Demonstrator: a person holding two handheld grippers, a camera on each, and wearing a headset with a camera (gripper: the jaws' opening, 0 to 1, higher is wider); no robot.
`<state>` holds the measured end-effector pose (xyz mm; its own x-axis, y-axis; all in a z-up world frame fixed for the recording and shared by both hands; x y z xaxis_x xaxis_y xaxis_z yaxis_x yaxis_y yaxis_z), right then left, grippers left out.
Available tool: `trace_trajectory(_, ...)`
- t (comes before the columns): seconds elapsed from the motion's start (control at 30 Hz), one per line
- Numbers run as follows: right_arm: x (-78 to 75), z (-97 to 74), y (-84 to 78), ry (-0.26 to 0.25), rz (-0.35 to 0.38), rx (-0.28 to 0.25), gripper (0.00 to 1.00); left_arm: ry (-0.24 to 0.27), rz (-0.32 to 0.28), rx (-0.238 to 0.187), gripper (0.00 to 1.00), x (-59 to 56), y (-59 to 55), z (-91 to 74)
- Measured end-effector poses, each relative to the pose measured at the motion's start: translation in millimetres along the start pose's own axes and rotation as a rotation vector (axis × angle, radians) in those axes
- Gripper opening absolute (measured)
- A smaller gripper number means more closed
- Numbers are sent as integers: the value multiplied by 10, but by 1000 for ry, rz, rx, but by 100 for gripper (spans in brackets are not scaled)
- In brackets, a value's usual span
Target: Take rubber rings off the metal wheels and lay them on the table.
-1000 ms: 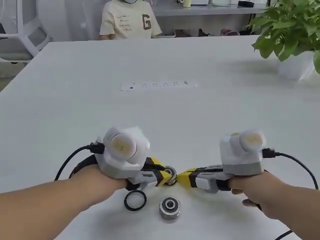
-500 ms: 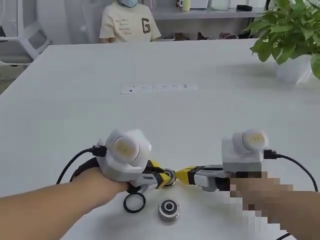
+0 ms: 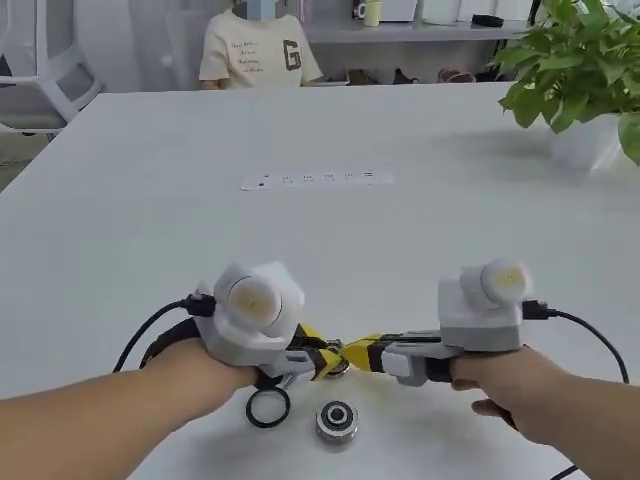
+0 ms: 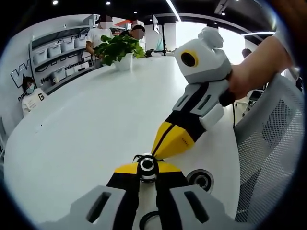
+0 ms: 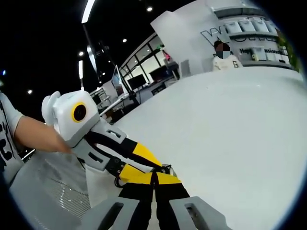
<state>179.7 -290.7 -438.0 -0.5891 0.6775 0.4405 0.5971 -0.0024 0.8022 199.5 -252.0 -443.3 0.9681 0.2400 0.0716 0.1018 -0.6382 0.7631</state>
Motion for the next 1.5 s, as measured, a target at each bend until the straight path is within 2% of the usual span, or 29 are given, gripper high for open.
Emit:
trace_trajectory(0.03,51,-5,25,14,21,-9,0,1,0,-2,6,4,3,-1)
trace_trajectory(0.07,17,-8,14,10,-25,7,0,0,-4,-2,6,3,0,-5)
trace_trajectory(0.1,31,-16,25,23,-12,-5,0,0,-5,-2,6,2,3,-5)
trace_trajectory(0.27,-3,-20,18,0,-14,-6,0,4,-21,-4,7,0,-2,-8)
trace_trajectory(0.33,-38,-44,23,-15,11,-12,0,11,-33,-7,7,-1,-3,-12)
trace_trajectory(0.53,-47,-64,2,-30,8,-3,0,-5,10,-1,8,-23,-1,-36)
trace_trajectory(0.6,-36,-65,7,-28,7,-3,0,-22,8,1,12,-53,5,-58)
trace_trajectory(0.77,-31,-68,25,-27,5,-5,0,-38,-9,-24,18,-90,45,-134)
trace_trajectory(0.87,-18,-73,31,-23,5,-5,0,-45,11,-42,21,-110,82,-207)
trace_trajectory(1.2,54,-121,129,-8,9,-29,0,-47,4,-93,32,-103,166,-465)
trace_trajectory(1.5,145,-126,184,12,0,-35,0,-35,15,-121,40,-98,144,-712)
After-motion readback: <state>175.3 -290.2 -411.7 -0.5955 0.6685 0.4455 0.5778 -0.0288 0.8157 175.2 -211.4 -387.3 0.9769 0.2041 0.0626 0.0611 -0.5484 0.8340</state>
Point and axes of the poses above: the centre of the closed fingertips' face, and the gripper's own axes: z roughly forward along the fingers, x roughly to its left, y roughly out of its top, the point moved 3 cm from there along -z, roughly backward along the fingers, and after that the axes turned 2 degrees about x, right-handed, at the moved point
